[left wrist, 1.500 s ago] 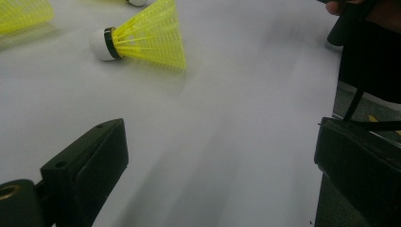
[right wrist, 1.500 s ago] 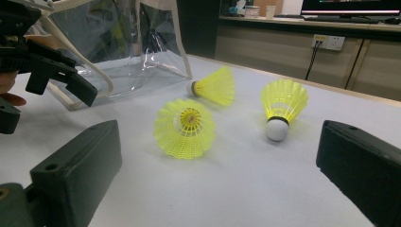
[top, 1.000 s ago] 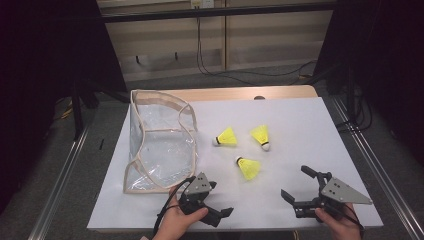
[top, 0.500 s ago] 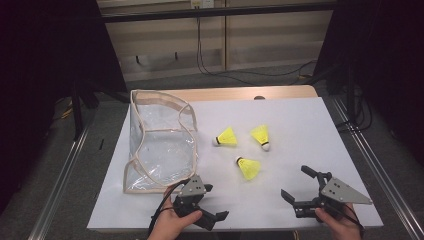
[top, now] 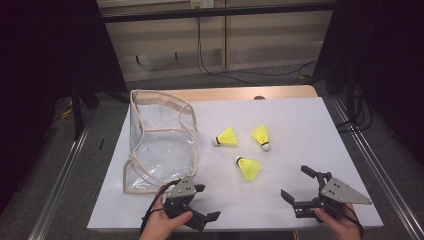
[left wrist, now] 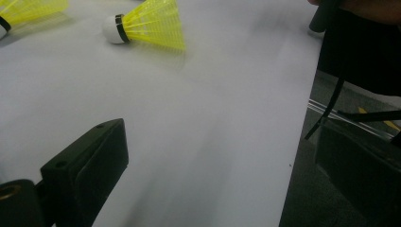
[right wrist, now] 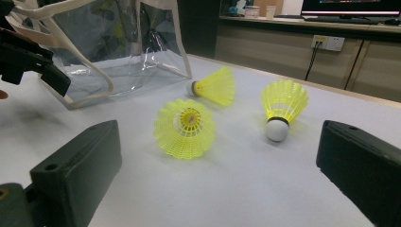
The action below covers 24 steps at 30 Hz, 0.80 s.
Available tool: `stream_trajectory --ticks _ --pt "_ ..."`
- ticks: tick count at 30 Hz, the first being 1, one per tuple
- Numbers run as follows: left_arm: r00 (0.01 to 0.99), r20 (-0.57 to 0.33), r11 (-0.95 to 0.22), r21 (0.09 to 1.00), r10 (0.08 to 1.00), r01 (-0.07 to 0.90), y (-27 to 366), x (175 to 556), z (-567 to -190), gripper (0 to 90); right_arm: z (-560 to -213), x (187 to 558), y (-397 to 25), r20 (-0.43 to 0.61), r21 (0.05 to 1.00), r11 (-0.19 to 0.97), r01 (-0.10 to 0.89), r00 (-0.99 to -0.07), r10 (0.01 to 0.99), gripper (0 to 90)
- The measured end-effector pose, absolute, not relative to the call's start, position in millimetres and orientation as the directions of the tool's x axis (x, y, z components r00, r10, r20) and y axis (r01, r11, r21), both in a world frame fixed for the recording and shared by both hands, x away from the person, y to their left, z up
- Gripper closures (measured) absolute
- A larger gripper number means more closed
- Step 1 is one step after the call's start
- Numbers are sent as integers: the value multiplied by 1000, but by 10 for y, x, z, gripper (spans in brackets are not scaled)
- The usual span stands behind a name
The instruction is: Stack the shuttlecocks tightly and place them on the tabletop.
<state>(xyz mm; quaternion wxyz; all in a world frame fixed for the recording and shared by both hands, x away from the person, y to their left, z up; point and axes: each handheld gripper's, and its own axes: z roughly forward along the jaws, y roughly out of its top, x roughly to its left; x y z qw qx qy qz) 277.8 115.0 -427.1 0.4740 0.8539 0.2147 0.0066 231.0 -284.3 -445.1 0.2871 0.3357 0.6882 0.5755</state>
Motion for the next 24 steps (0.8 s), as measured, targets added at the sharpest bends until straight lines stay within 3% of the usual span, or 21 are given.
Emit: stream_trajectory --ticks 24 --pt "909 -163 -448 828 383 337 1375 2751 -4225 67 -4449 2308 -2839 -10 985 114 132 -609 793 8"
